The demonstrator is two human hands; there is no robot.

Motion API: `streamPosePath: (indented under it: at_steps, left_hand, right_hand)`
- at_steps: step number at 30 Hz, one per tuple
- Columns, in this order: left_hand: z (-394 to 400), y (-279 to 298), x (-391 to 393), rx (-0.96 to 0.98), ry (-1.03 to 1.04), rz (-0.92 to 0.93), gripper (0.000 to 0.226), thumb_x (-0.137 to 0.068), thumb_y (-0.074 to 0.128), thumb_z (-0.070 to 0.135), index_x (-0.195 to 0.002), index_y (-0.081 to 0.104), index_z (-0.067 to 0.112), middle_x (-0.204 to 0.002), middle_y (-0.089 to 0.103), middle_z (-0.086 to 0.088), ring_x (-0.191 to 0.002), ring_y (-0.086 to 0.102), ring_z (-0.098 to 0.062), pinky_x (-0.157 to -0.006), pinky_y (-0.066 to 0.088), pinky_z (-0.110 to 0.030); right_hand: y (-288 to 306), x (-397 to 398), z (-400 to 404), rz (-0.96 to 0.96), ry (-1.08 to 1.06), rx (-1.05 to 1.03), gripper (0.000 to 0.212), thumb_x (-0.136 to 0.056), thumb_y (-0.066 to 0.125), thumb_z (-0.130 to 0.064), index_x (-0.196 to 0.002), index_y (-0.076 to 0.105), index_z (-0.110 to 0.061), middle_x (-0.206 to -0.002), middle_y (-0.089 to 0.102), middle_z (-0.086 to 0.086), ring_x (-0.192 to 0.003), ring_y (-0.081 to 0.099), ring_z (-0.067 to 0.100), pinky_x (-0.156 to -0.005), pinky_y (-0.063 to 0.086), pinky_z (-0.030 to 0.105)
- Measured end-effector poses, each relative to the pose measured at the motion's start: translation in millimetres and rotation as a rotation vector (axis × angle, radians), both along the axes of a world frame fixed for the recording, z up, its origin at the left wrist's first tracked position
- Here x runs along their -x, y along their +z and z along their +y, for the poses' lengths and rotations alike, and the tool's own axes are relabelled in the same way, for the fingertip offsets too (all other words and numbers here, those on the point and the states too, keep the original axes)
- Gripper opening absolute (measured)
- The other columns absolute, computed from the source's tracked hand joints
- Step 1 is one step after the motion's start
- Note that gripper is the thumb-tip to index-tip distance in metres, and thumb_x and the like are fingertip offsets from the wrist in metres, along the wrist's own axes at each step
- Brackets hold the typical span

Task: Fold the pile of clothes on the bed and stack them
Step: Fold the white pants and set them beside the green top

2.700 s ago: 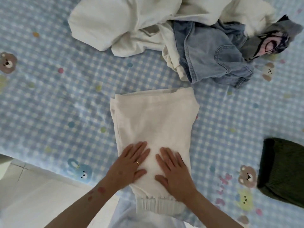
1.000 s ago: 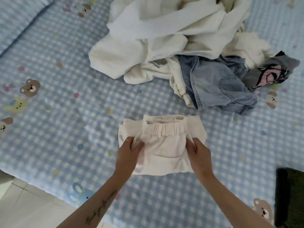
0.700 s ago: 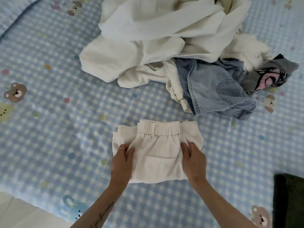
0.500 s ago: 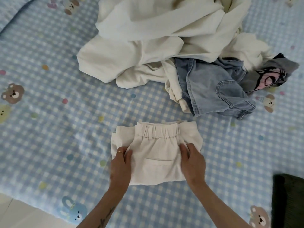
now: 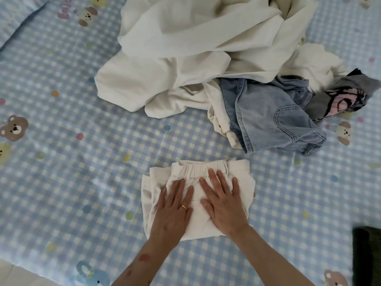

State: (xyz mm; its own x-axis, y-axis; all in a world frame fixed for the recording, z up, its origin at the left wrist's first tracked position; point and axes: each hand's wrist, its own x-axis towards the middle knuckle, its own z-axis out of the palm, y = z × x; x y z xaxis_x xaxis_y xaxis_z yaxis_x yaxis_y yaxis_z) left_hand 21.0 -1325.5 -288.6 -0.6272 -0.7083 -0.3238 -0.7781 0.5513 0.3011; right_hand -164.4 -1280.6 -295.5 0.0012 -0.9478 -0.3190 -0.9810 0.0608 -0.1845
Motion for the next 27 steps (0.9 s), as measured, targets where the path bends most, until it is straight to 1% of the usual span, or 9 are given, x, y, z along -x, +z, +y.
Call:
streamPosePath:
  at_steps: [2, 5, 7, 10, 13, 15, 17, 22, 27]
  left_hand:
    - [4.4, 8.4, -5.6, -0.011, 0.106, 0.088, 0.057, -0.090, 0.038, 0.037, -0.144, 0.036, 0.016, -0.154, 0.026, -0.011, -0.142, 0.027, -0.030, -0.115, 0.013, -0.046]
    - [4.2, 24.2, -20.0, -0.154, 0.784, 0.180, 0.083, -0.082, 0.056, 0.055, -0.149, 0.022, 0.018, -0.154, 0.020, -0.017, -0.141, 0.020, -0.034, -0.116, 0.013, -0.045]
    - [-0.2, 30.7, -19.2, -0.333, 0.967, 0.174, 0.098, -0.077, 0.070, 0.049, -0.151, 0.011, 0.022, -0.152, 0.022, -0.017, -0.136, 0.027, -0.036, -0.109, 0.026, -0.050]
    - [-8.1, 40.6, -6.0, -0.401, 0.960, 0.308, 0.088, -0.084, 0.069, 0.026, -0.151, 0.013, 0.023, -0.146, 0.038, -0.014, -0.129, 0.041, -0.032, -0.104, 0.034, -0.042]
    - [-5.5, 56.4, 6.2, -0.302, 0.938, 0.352, 0.069, -0.088, 0.063, 0.015, -0.147, 0.028, 0.020, -0.135, 0.052, -0.012, -0.123, 0.049, -0.029, -0.101, 0.037, -0.037]
    - [0.7, 73.4, 19.3, -0.261, 0.918, 0.407, 0.061, -0.089, 0.061, 0.013, -0.144, 0.035, 0.021, -0.132, 0.054, -0.008, -0.122, 0.050, -0.025, -0.099, 0.036, -0.031]
    - [9.4, 90.4, 40.6, -0.259, 0.873, 0.434, 0.056, -0.091, 0.059, 0.016, -0.143, 0.038, 0.024, -0.131, 0.052, -0.006, -0.122, 0.050, -0.024, -0.097, 0.036, -0.030]
    - [61.2, 127.3, 146.2, -0.374, 0.702, 0.489, 0.054, -0.095, 0.050, 0.026, -0.145, 0.031, 0.030, -0.144, 0.040, -0.003, -0.133, 0.038, -0.021, -0.105, 0.034, -0.035]
    - [117.2, 134.7, 318.3, -0.474, 0.462, 0.493, 0.054, -0.098, 0.043, 0.023, -0.148, 0.024, 0.019, -0.149, 0.034, -0.009, -0.136, 0.031, -0.022, -0.109, 0.025, -0.027]
  right_hand:
    - [7.3, 2.5, 8.3, -0.041, -0.088, 0.063, 0.060, -0.096, 0.030, -0.051, -0.150, 0.020, -0.027, -0.160, 0.005, 0.003, -0.148, 0.006, 0.023, -0.115, 0.016, 0.059]
    - [24.6, 10.3, 20.4, -0.139, -0.692, 0.083, 0.088, -0.087, 0.036, -0.070, -0.152, -0.001, -0.024, -0.160, -0.003, 0.009, -0.148, 0.000, 0.024, -0.118, 0.003, 0.049]
    - [31.4, 9.9, 21.6, -0.341, -0.982, -0.043, 0.098, -0.080, 0.045, -0.072, -0.151, -0.006, -0.028, -0.159, 0.000, 0.015, -0.146, 0.008, 0.031, -0.118, 0.014, 0.052]
    - [37.9, -2.9, 15.3, -0.569, -0.918, -0.053, 0.081, -0.088, 0.055, -0.051, -0.150, 0.004, -0.037, -0.156, 0.014, 0.012, -0.142, 0.022, 0.030, -0.114, 0.028, 0.046]
    - [44.2, -4.9, 16.2, -0.502, -0.806, 0.046, 0.063, -0.096, 0.050, -0.033, -0.149, 0.016, -0.037, -0.152, 0.026, 0.005, -0.134, 0.036, 0.028, -0.105, 0.040, 0.038]
    - [53.3, 3.8, 18.8, -0.424, -0.832, 0.134, 0.057, -0.096, 0.050, -0.028, -0.148, 0.026, -0.032, -0.133, 0.042, 0.007, -0.114, 0.051, 0.026, -0.089, 0.047, 0.034]
    - [70.0, 23.3, 30.1, -0.386, -0.880, 0.207, 0.054, -0.096, 0.052, -0.027, -0.146, 0.032, -0.030, -0.118, 0.047, 0.005, -0.099, 0.054, 0.022, -0.080, 0.049, 0.034]
    - [121.7, 127.7, 110.9, -0.245, -0.989, 0.332, 0.048, -0.097, 0.046, -0.031, -0.143, 0.036, -0.032, -0.112, 0.045, 0.002, -0.089, 0.052, 0.020, -0.071, 0.040, 0.029]
    - [146.8, 284.5, 200.5, -0.087, -1.087, 0.346, 0.047, -0.098, 0.044, -0.030, -0.144, 0.036, -0.027, -0.113, 0.048, 0.010, -0.076, 0.049, 0.016, -0.062, 0.040, 0.026]
